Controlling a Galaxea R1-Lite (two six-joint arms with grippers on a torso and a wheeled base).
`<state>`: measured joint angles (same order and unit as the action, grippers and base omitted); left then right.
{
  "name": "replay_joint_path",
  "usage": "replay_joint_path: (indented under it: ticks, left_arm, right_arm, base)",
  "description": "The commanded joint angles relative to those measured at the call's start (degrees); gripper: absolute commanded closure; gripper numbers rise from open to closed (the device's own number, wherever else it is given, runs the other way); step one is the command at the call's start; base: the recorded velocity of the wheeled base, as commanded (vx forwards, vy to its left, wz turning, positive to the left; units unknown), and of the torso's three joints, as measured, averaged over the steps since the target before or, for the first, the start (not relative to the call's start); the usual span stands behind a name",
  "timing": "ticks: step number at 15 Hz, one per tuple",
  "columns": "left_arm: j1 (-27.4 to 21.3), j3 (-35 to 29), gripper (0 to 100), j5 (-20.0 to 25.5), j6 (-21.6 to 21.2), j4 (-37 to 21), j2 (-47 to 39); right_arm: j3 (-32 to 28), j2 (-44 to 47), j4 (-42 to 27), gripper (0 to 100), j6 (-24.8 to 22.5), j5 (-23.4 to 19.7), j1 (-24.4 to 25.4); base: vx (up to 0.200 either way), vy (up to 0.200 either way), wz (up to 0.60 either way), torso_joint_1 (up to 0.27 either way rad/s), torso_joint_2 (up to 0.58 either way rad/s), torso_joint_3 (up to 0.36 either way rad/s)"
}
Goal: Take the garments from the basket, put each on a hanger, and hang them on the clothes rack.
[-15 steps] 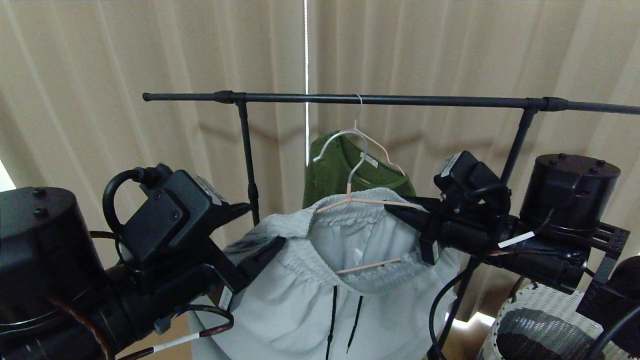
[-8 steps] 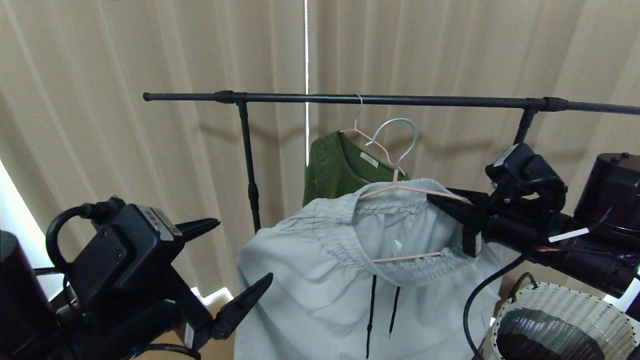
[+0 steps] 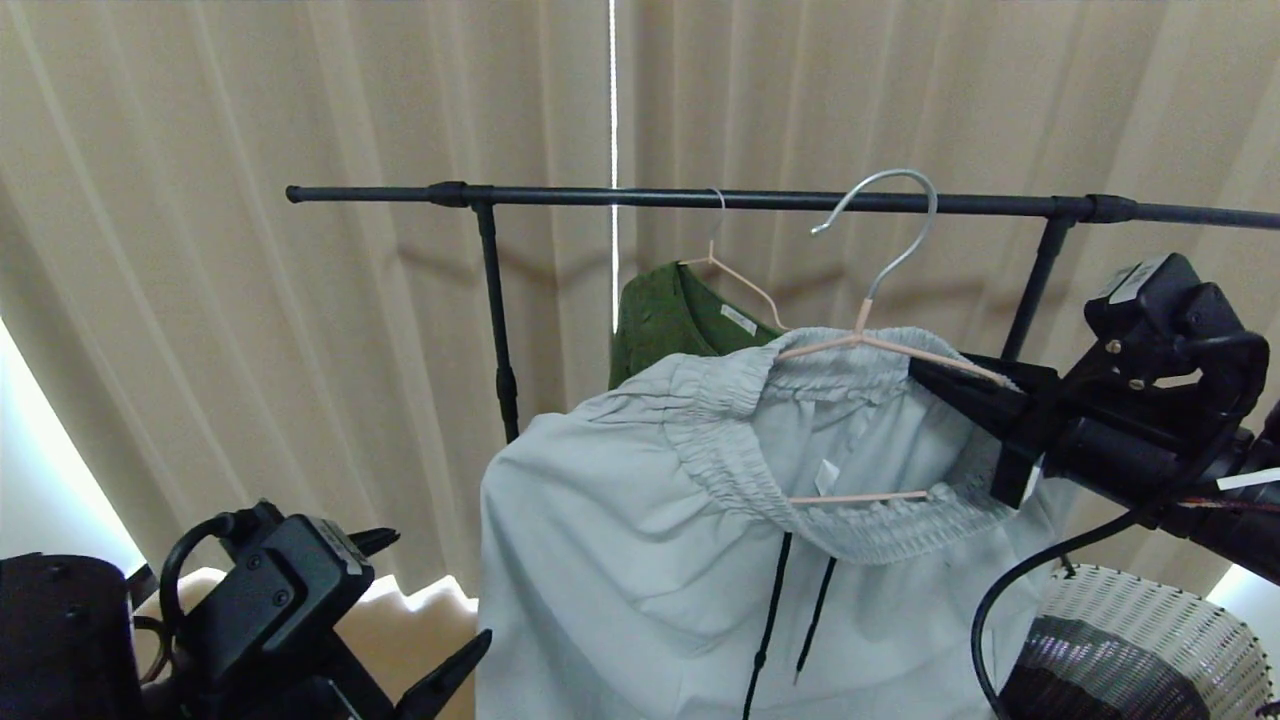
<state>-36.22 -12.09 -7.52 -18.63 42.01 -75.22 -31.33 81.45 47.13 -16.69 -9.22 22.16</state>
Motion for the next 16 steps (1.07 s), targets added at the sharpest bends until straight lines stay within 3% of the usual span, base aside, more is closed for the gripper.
replay_joint_path:
  ticks: [1, 2, 4, 5, 9, 12, 16]
  left_arm:
    - [0.1, -2.1, 0, 0.0, 1.4, 0.2, -5.2]
    - [0.0, -3.4, 0, 0.0, 3.3, 0.6, -7.1]
    - [0.0, -3.6, 0, 0.0, 3.3, 1.2, -7.8]
    - [0.1, -3.6, 100, 0.0, 3.3, 1.2, -7.9]
    - [4.2, -1.5, 100, -0.3, 2.5, 1.2, -8.7]
    - [7.8, 2.5, 100, -0.3, 2.5, 1.2, -7.2]
    - [12.3, 3.2, 100, -0.3, 2.4, 1.2, -6.4]
  right_arm:
    - [0.0, -0.7, 0.1, 100, 0.0, -0.1, 0.3]
    - [0.0, -0.7, 0.1, 100, 0.0, 0.0, 1.3]
    - [-0.2, -0.7, 0.1, 100, 0.0, 0.0, 1.3]
    - [-0.3, -0.7, 0.1, 100, 0.0, 0.0, 1.3]
    - [-0.2, -1.1, 0.1, 100, 0.7, 0.3, 1.0]
    - [0.1, -2.6, -0.1, 100, 1.1, 0.3, -2.0]
    - [0.1, -2.6, -0.1, 100, 1.1, 0.3, -4.0]
  base:
    - [0.0, 0.0, 0.0, 0.0, 0.0, 0.0]
    - [0.0, 0.0, 0.0, 0.0, 0.0, 0.0]
    - [0.0, 0.0, 0.0, 0.0, 0.0, 0.0]
    - [0.0, 0.0, 0.0, 0.0, 0.0, 0.0]
    - [0.0, 0.0, 0.0, 0.0, 0.0, 0.0]
    - [0.0, 0.0, 0.0, 0.0, 0.0, 0.0]
    - [0.0, 0.0, 0.0, 0.0, 0.0, 0.0]
